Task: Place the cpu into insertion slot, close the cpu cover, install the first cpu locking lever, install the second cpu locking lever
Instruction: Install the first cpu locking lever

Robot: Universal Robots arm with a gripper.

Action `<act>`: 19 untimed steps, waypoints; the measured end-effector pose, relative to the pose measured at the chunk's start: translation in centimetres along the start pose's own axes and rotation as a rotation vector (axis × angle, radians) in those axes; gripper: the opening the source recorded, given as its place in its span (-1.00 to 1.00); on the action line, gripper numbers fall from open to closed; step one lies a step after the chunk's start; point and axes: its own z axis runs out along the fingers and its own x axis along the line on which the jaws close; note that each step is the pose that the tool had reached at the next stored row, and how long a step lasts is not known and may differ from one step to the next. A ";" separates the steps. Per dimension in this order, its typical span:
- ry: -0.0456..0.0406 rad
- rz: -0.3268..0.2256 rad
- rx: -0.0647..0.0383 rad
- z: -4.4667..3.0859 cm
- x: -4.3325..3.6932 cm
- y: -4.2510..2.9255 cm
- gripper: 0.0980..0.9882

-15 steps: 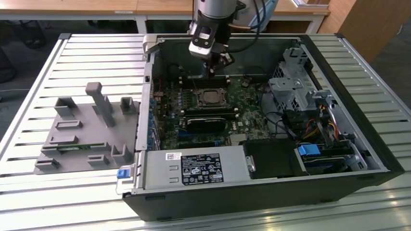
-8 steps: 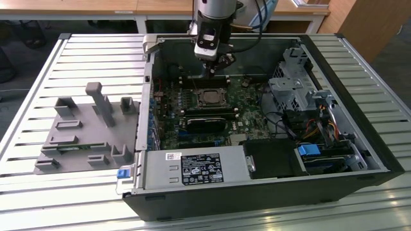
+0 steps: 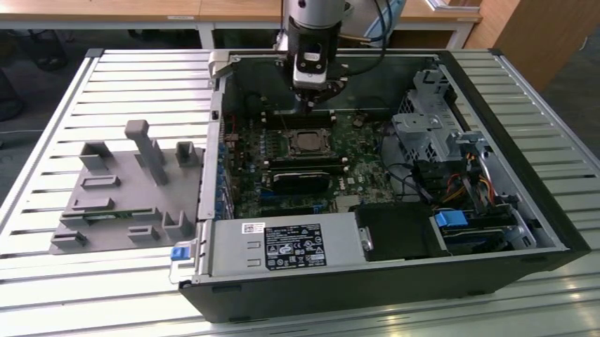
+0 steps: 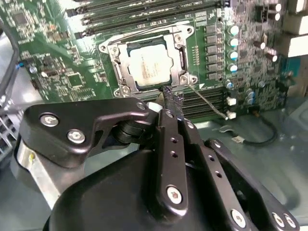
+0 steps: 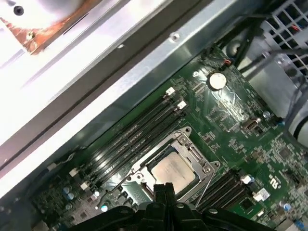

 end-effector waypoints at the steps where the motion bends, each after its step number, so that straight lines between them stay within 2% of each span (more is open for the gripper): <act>1: 0.0003 -0.018 0.000 0.02 0.00 0.00 -0.98; 19: 0.0039 -0.356 0.004 0.39 -0.01 -0.01 -0.98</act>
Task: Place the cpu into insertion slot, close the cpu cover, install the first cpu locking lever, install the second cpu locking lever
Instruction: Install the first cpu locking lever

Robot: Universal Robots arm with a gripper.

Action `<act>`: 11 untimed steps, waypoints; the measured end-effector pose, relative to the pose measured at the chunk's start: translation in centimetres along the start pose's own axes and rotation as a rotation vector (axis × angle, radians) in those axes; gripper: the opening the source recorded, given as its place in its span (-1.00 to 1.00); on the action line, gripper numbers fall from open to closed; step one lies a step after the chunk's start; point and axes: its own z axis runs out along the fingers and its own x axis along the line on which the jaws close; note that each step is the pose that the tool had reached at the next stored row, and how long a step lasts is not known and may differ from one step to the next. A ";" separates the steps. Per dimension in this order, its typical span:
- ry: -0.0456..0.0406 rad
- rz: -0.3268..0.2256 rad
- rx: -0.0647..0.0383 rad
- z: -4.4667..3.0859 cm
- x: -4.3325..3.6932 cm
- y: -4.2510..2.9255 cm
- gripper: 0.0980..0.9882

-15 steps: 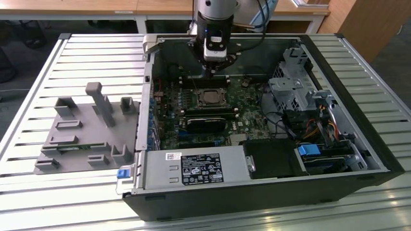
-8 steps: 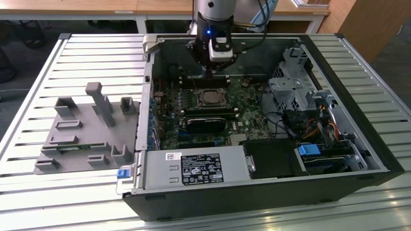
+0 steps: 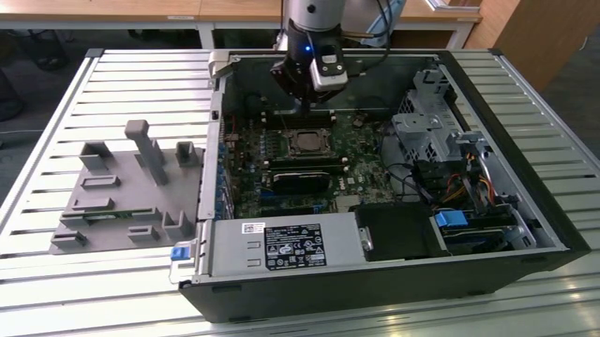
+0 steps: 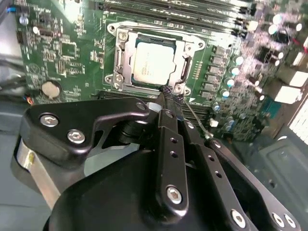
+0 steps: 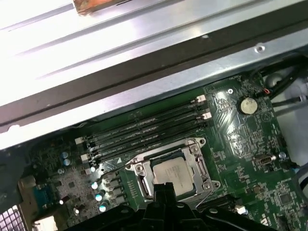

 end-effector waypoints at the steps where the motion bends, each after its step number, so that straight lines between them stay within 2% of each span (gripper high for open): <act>1: 0.0001 -0.019 0.000 0.03 0.00 0.00 -0.98; 11: -0.0013 -0.201 0.001 0.24 0.00 0.00 -0.98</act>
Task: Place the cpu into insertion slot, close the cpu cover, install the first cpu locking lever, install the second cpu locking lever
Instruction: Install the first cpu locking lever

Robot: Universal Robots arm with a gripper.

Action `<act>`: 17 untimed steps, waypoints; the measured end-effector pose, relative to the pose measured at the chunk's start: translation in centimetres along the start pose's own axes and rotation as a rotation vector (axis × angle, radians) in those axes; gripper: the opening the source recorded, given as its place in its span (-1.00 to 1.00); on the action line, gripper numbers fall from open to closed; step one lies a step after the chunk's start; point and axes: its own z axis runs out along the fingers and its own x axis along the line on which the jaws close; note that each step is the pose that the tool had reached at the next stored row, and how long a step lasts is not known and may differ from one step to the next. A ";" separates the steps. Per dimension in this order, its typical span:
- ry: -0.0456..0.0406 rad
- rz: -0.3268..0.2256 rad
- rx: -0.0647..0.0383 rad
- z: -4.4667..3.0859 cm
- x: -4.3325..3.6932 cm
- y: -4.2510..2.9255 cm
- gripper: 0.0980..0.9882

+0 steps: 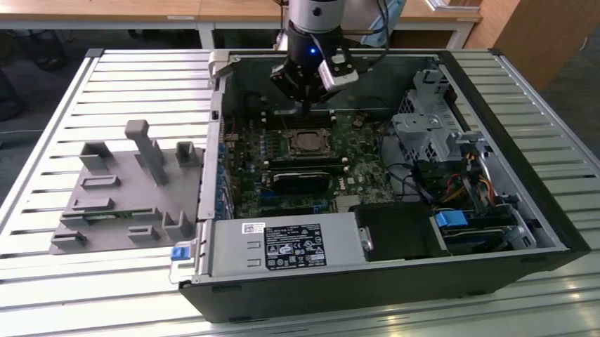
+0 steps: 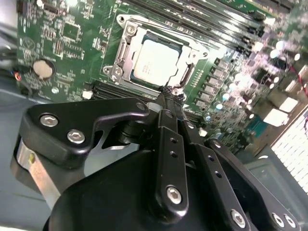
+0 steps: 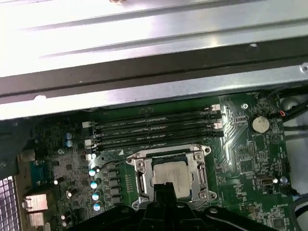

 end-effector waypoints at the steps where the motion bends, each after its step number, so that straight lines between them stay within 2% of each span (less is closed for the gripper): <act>1: -0.0001 -0.018 0.000 0.02 0.00 0.00 -0.98; 5: -0.0003 -0.082 -0.002 0.13 0.00 0.00 -0.98; 8: -0.0013 -0.095 -0.006 0.26 0.15 -0.03 -0.98; 17: -0.0058 -0.096 -0.008 0.37 2.59 -0.39 -0.98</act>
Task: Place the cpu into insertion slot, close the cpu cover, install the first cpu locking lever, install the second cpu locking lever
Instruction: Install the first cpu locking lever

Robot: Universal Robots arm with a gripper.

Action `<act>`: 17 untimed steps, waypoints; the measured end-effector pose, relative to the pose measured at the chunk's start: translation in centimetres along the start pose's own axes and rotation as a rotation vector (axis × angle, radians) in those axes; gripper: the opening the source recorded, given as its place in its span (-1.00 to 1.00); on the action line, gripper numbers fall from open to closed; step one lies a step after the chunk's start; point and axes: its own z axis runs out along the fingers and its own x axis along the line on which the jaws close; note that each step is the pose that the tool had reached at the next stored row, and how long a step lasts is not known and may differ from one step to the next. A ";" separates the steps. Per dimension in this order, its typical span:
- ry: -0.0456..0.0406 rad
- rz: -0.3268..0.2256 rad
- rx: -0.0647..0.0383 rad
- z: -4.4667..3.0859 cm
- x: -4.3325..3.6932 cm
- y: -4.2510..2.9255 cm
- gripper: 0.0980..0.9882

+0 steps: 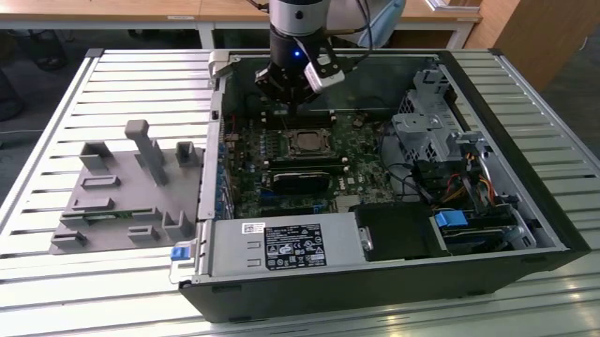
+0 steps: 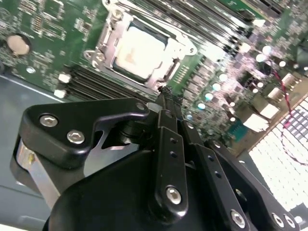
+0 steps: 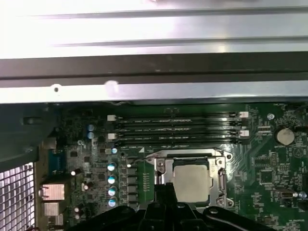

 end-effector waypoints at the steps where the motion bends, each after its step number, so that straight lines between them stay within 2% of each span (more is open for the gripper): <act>1: -0.0009 0.000 0.000 0.00 0.33 -0.02 -0.98; 10: -0.0083 0.000 0.000 0.10 2.73 -0.10 -0.98; 17: -0.0092 -0.002 0.000 0.28 3.61 0.47 -0.98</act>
